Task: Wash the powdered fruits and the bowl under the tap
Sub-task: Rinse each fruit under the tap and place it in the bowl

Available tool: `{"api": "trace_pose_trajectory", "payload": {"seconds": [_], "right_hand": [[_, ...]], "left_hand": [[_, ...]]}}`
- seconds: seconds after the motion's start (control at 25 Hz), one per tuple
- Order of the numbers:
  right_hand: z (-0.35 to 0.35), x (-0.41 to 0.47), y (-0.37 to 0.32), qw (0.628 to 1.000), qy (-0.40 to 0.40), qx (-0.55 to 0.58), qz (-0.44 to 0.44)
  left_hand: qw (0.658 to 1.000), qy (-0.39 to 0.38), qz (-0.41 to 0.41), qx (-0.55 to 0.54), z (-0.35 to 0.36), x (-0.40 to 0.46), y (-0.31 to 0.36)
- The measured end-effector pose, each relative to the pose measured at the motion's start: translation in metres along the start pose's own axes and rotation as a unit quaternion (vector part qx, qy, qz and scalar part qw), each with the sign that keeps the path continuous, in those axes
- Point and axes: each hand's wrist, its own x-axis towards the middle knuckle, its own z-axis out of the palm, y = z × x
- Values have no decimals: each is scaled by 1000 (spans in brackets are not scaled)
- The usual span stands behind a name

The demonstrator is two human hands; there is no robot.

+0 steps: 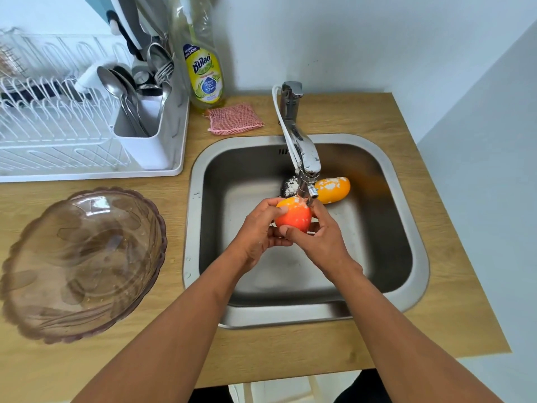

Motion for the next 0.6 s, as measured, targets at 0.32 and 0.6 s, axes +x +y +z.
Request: {"api": "trace_pose_trajectory", "payload": {"seconds": [0.32,0.6], "right_hand": [[16,26,-23,949,117,236,173],[27,16,-25,963,121,228,82]], "left_hand": [[984,-2,121,134,11,-7,-2],[995,85,42,11,33,1,-5]]}}
